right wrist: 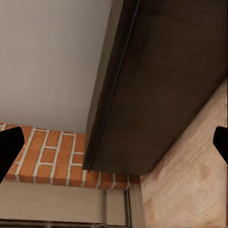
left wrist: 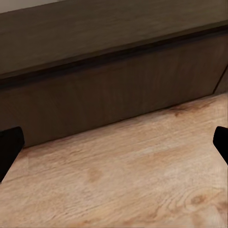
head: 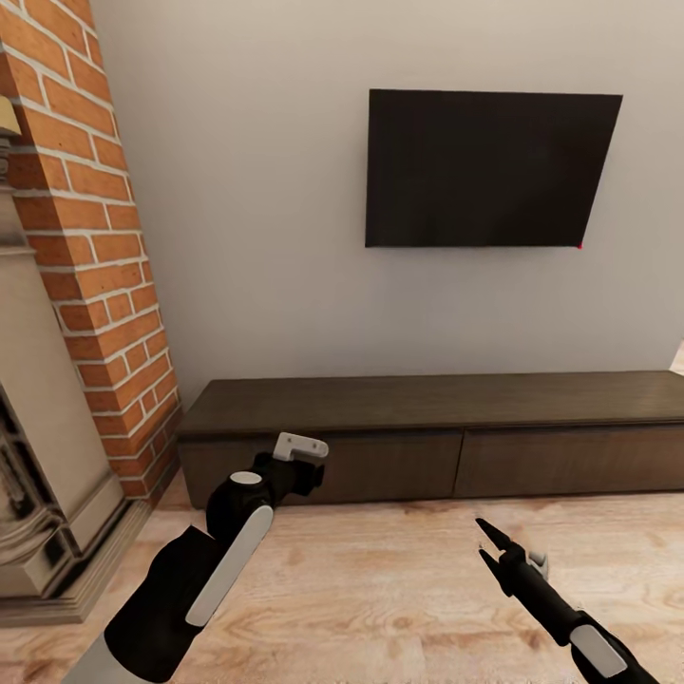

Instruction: Place each of the two pumpkins and all three candles from the living room inside a cabinet in the living room (use any cabinet), then make sure every cabinet is closed, and position the cauldron so it is next to a table in the living room.

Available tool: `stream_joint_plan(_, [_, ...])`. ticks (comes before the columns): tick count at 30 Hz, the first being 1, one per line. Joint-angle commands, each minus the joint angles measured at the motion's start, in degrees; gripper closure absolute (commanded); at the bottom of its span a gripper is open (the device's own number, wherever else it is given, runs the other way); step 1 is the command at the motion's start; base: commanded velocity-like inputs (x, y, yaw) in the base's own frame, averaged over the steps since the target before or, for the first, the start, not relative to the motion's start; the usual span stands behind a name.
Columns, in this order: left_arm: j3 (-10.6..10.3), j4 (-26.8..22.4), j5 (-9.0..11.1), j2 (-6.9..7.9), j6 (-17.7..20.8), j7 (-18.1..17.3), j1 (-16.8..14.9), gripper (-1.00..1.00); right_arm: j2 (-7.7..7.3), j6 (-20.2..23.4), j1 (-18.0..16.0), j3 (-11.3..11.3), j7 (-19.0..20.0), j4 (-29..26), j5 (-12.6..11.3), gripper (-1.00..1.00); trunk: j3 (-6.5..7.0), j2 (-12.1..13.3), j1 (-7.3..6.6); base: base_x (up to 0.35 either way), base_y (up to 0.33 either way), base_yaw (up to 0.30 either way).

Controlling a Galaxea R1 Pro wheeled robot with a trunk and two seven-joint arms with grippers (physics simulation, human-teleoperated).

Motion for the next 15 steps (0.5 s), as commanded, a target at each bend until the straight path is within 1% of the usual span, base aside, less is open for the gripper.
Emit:
stream_joint_plan(1, [-0.2, -0.1, 0.6, 0.04, 0.1, 0.6, -0.1, -1.00, -0.01, 0.5, 0.0, -1.1, 0.1, 0.7, -0.5, -1.00, -0.29, 0.0, 0.01, 0.000, 0.000, 0.000])
stream_joint_plan(2, [-0.3, -0.2, 0.6, 0.05, 0.1, 0.6, -0.1, -1.00, -0.01, 0.8, -0.1, -2.7, 0.0, 1.2, -0.6, -1.00, -0.51, -0.1, 0.04, 0.000, 0.000, 0.000])
stream_joint_plan(4, [-0.4, -0.2, 0.6, 0.06, 0.1, 0.6, -0.1, -1.00, 0.05, 1.4, -0.1, -4.3, 0.0, 1.5, -0.6, -1.00, -0.95, -0.1, 0.09, 0.000, 0.000, 0.000])
stream_joint_plan(5, [-0.4, -0.2, 0.6, 0.06, 0.1, 0.6, -0.1, -1.00, 0.11, 2.1, -0.2, -5.8, -0.2, 1.8, -0.6, -1.00, -1.17, -0.1, 0.11, 0.000, 0.000, 0.000])
stream_joint_plan(7, [-0.5, -0.1, 0.6, 0.07, 0.0, 0.5, -0.1, -1.00, 0.19, 2.7, -0.7, -7.4, -0.8, 2.0, -0.7, -1.00, -1.62, -0.1, 0.16, 0.000, 0.000, 0.000])
stream_joint_plan(10, [-0.5, 0.0, 0.6, 0.06, -0.5, 0.5, 0.0, -1.00, 0.10, 3.1, -1.0, -8.6, -1.5, 2.2, -1.1, -1.00, -2.28, -0.2, 0.24, 0.000, 0.000, 0.000])
stream_joint_plan(15, [-0.5, 0.1, 0.6, 0.07, -1.6, 0.6, 0.0, -1.00, 0.00, 3.3, -1.2, -9.2, -2.0, 2.2, -2.3, -1.00, -3.39, -0.2, 0.37, 0.000, 0.000, 0.000])
